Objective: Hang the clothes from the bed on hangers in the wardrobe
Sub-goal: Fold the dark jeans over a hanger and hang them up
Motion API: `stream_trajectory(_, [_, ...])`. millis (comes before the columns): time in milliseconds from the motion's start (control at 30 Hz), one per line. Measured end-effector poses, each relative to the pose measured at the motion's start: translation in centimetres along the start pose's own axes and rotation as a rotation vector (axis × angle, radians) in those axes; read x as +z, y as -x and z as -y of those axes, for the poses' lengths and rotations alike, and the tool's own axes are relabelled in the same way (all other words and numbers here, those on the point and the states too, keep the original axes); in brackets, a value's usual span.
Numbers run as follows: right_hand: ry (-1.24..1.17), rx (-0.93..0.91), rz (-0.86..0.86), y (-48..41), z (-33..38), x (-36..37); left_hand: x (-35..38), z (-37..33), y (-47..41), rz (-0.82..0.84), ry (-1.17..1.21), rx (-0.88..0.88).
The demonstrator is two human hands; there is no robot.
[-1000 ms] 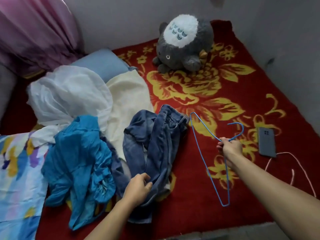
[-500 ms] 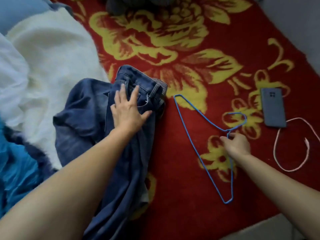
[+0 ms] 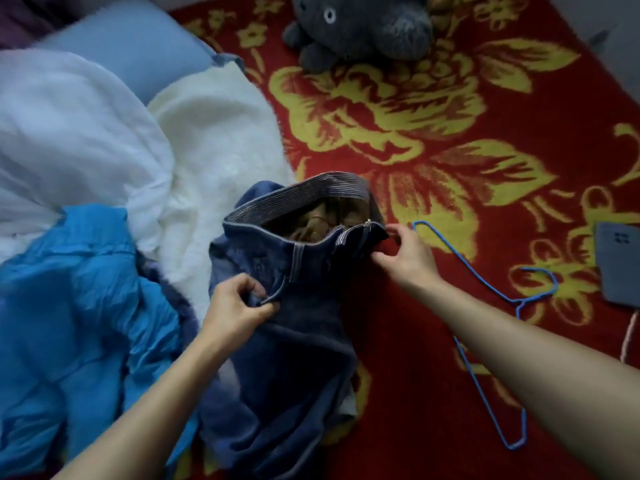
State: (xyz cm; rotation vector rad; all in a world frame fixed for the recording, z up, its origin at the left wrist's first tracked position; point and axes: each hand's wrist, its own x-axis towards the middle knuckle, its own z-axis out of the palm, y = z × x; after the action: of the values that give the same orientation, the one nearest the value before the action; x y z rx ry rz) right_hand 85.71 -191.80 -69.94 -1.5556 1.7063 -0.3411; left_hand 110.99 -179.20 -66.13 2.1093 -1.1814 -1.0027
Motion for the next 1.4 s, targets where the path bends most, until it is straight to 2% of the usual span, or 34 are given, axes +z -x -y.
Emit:
stream_trajectory(100, [0.032, -0.158, 0.124, -1.3, 3.5, 2.9, -2.0, 4.8, 3.7, -0.004, 0.1, -0.125])
stream_trajectory(167, [0.112, -0.25, 0.218, -1.3, 5.0, 5.2, -2.3, 8.0, 5.7, -0.069, 0.183, -0.239])
stream_trajectory(267, [0.129, -0.307, 0.193, 0.3, 4.8, 7.3, -2.4, 11.8, 7.4, -0.361, 0.337, -0.388])
stream_trajectory(333, [0.105, -0.367, 0.177, 1.7, 3.9, 7.1, -3.3, 12.7, 7.7, -0.559, 0.341, -0.422])
stream_trajectory(400, [0.045, -0.38, 0.216, 2.7, 3.2, 6.1, -4.4, 13.0, 7.5, -0.622, 0.257, -0.417])
stream_trajectory(500, [-0.032, -0.307, 0.246, 2.8, 3.5, 4.6, -5.9, 11.6, 6.3, -0.501, -0.077, -0.348])
stream_trajectory(600, [-0.196, -0.254, 0.32, 3.3, 4.3, 4.0, -6.7, 9.1, 3.3, -0.262, -0.488, -0.12])
stream_trajectory(667, [-0.321, -0.146, 0.403, 4.3, 4.5, 3.6, -6.7, 7.4, 1.5, -0.094, -0.668, -0.051])
stream_trajectory(733, [-0.324, -0.047, 0.366, 5.3, 3.8, 3.2, -7.0, 6.7, 1.3, -0.006, -0.756, -0.08])
stream_trajectory(833, [-0.298, 0.007, 0.158, 6.5, 2.4, 2.2, -7.5, 7.3, 4.3, 0.043, -0.683, -0.108])
stream_trajectory(867, [-0.288, 0.024, 0.136, 7.2, 2.2, 1.6, -7.3, 7.5, 5.7, 0.061, -0.682, -0.104])
stream_trajectory(933, [-0.264, 0.06, 0.209, 8.9, 2.0, 0.5, -6.3, 7.5, 8.8, 0.158, -0.755, -0.105])
stream_trajectory(1000, [-0.134, 0.047, 0.271, 10.9, 1.6, -0.9, -4.7, 7.3, 12.1, 0.271, -0.873, -0.108])
stream_trajectory(1067, [-0.026, 0.04, 0.278, 13.0, 1.2, -2.8, -4.1, 6.6, 15.2, 0.285, -0.957, -0.097])
stream_trajectory(1167, [0.103, 0.021, 0.188, 15.9, 0.4, -6.0, -5.2, 6.0, 19.9, 0.21, -1.031, -0.076])
stream_trajectory(1300, [0.128, -0.056, 0.074, 20.9, 0.7, -9.7, -7.8, 5.4, 25.6, -0.068, -0.948, 0.069])
stream_trajectory(1400, [0.109, -0.172, -0.008, 25.4, 1.7, -11.7, -10.5, 4.7, 29.4, -0.166, -0.909, 0.188])
